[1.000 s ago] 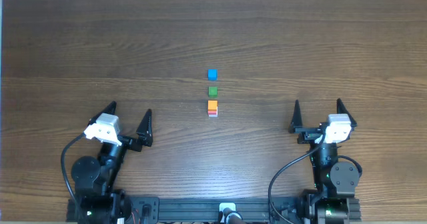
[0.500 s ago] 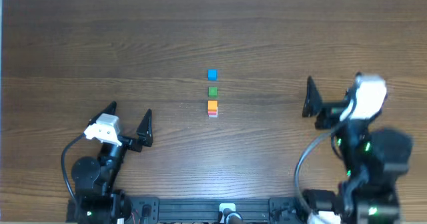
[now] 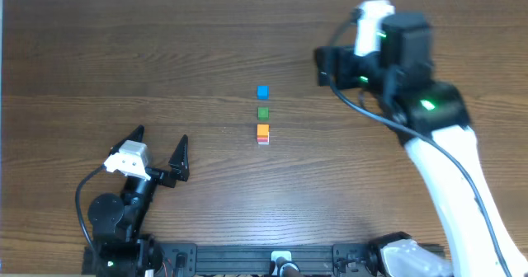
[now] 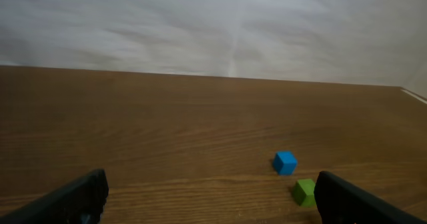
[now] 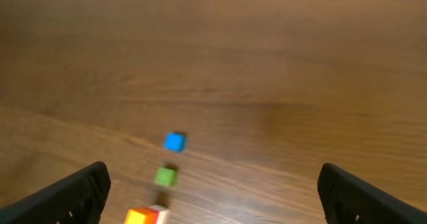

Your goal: Stack Cubes

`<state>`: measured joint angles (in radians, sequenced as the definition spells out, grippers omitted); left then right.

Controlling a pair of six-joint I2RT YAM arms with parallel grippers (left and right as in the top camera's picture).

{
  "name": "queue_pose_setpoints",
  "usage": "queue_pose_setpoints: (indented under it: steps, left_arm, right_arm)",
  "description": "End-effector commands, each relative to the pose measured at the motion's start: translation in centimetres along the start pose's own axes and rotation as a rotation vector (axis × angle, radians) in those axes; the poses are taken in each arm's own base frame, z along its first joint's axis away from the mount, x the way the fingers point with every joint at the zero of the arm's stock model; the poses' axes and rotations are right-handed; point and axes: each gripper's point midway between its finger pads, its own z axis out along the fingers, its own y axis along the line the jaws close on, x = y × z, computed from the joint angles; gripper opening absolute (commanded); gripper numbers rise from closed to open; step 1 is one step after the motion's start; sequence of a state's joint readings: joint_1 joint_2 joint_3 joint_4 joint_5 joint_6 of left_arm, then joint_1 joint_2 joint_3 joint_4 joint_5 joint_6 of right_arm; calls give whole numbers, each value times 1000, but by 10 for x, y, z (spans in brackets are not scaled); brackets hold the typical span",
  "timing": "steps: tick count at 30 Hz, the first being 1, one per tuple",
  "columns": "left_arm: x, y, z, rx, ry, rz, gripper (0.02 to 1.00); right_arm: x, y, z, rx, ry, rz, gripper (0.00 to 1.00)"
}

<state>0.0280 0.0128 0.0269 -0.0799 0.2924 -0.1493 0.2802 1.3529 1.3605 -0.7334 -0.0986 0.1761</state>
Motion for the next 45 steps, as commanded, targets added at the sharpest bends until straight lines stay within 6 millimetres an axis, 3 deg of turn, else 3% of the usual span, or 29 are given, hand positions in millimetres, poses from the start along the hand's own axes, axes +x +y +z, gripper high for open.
queue_pose_setpoints:
  steps: [1, 9, 19, 32, 36, 45]
  left_arm:
    - [2, -2, 0, 14, -1, 16, 998]
    - [2, -2, 0, 14, -1, 16, 998]
    - [2, -2, 0, 14, -1, 16, 998]
    - [2, -2, 0, 14, -1, 16, 998]
    - [2, -2, 0, 14, -1, 16, 998]
    - [2, -2, 0, 14, -1, 16, 996]
  right_arm:
    - [17, 35, 47, -16, 116, 88, 991]
    - [84, 83, 124, -3, 388, 43, 991]
    - [134, 83, 168, 133, 599, 87, 993]
    - [193, 83, 195, 180, 757, 101, 991]
    - [197, 83, 195, 185, 771, 102, 985]
    - [198, 81, 196, 194, 769, 97, 768]
